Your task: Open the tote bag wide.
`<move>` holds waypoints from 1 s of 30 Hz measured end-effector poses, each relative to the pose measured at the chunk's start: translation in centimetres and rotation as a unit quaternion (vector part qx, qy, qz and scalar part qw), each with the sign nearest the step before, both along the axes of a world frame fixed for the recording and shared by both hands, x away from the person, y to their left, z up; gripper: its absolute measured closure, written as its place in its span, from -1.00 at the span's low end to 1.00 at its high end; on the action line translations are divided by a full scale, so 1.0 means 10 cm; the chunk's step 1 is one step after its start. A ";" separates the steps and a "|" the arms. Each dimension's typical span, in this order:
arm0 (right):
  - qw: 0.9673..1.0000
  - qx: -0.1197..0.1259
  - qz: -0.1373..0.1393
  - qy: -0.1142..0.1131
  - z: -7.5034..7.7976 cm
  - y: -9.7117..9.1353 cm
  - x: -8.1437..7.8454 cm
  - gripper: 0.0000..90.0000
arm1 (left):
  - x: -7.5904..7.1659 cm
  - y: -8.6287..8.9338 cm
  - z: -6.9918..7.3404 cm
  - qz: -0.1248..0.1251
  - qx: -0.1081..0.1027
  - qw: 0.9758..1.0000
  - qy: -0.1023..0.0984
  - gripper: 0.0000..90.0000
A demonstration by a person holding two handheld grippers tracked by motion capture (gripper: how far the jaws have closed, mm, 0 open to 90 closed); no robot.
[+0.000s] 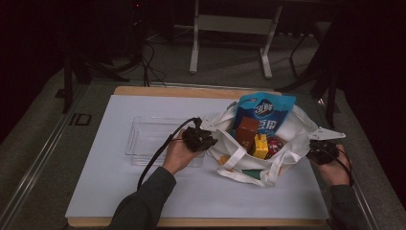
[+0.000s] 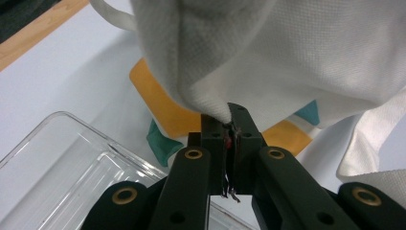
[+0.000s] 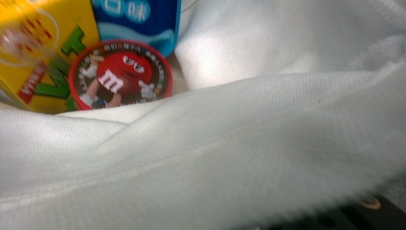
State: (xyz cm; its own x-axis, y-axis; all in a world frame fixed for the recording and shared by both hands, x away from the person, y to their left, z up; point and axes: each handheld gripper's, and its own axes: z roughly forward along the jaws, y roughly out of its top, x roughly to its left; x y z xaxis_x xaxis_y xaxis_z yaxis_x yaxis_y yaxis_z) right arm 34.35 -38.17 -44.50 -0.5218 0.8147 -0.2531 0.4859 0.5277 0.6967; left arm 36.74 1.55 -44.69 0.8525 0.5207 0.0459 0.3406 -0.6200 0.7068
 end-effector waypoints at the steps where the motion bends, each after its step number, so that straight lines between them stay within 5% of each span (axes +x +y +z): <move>1: 1.000 0.000 -0.001 0.004 -0.03 0.00 0.01 0.95 | 0.01 -0.02 -0.02 -0.001 0.009 1.000 0.000 0.94; 13: 0.999 -0.004 -0.008 0.038 -0.26 -0.02 0.07 0.95 | 0.05 -0.24 -0.22 0.001 0.065 0.998 0.021 0.94; 25: 0.997 -0.016 -0.023 0.076 -0.46 -0.01 0.15 0.96 | 0.08 -0.27 -0.23 0.008 0.084 0.996 0.036 0.95; 30: 0.997 -0.006 -0.024 0.077 -0.43 -0.02 0.14 0.94 | 0.08 -0.24 -0.22 0.004 0.067 0.997 0.039 0.93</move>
State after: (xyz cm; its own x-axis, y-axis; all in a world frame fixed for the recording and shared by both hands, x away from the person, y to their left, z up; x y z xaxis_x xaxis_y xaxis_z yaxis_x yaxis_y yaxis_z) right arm 35.78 -38.34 -48.83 -0.5162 0.8368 -0.1824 0.6118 0.5093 0.6053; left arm 37.57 -0.83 -46.88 0.8522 0.5208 0.0489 0.3965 -0.7041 0.5891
